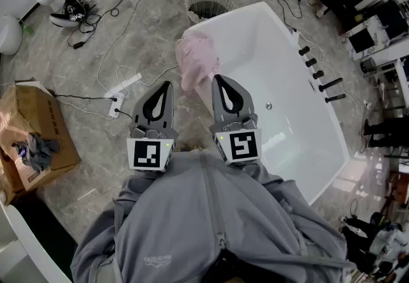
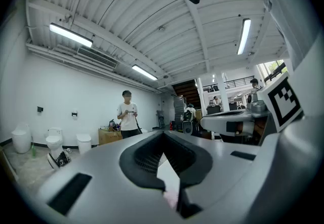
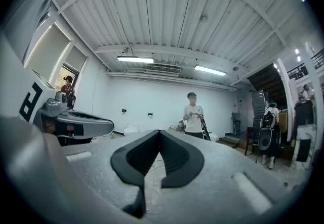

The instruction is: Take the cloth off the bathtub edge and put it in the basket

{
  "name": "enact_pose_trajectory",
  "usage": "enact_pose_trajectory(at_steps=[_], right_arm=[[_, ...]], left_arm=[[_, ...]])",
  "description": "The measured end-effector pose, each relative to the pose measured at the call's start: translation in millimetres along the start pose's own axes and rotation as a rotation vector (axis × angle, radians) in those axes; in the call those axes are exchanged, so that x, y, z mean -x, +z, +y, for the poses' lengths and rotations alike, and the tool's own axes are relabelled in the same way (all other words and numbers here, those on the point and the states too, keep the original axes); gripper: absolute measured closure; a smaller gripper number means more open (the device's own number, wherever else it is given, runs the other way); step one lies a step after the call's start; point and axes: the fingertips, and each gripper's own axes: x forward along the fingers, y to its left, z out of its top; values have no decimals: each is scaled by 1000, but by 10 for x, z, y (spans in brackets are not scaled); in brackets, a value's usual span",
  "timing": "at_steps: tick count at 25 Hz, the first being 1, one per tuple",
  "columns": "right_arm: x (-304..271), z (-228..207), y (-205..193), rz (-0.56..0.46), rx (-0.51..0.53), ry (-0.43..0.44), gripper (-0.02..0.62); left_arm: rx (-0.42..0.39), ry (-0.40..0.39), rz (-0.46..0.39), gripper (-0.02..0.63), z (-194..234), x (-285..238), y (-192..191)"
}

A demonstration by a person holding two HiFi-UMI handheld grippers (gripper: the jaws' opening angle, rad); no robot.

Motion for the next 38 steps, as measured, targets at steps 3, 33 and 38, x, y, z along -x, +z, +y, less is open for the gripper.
enact_pose_trajectory(at_steps=[3, 33, 38], right_arm=[[7, -9, 11, -2, 2, 3, 592], [-226, -77, -155, 3, -20, -76, 592], [-473, -214, -199, -14, -7, -81, 592]], left_arm=[[-4, 0, -9, 600, -26, -10, 31], [14, -4, -16, 600, 467, -122, -153], [21, -23, -22, 600, 542, -376, -200]])
